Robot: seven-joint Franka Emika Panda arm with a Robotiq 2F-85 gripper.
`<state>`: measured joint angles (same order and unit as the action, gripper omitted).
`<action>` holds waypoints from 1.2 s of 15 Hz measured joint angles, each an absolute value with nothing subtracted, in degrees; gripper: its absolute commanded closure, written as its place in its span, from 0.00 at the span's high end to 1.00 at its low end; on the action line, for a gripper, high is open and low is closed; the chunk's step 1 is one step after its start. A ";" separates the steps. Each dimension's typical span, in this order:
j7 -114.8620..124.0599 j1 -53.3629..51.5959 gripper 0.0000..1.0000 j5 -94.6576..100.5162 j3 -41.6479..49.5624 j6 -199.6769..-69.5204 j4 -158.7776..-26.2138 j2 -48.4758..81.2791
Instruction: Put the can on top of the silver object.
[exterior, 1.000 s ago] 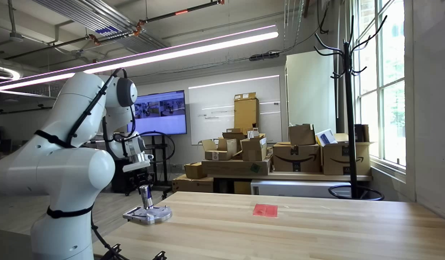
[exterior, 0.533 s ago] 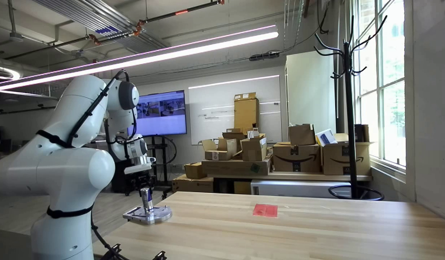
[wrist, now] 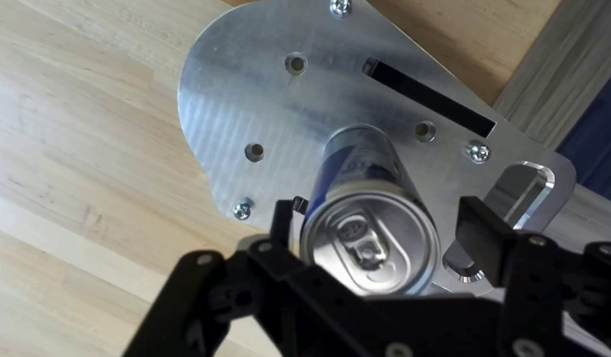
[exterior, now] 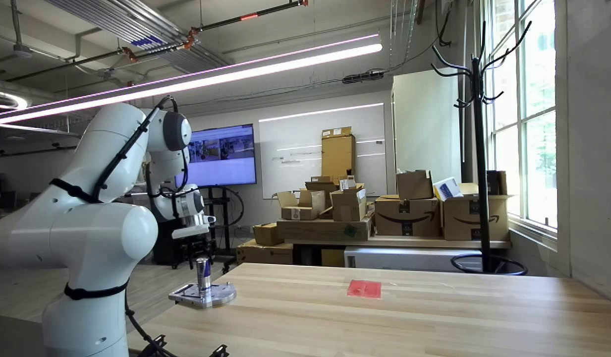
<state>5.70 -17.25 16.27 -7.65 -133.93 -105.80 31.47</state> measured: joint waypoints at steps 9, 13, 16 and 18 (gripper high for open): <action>6.11 -17.24 1.00 16.17 -7.56 -133.41 -110.63 20.86; 6.81 -15.73 1.00 16.12 -6.22 -132.96 -117.79 12.96; 6.83 -12.54 1.00 14.97 -4.46 -133.08 -124.35 6.40; 6.80 -10.20 1.00 13.62 -3.41 -133.15 -128.36 2.02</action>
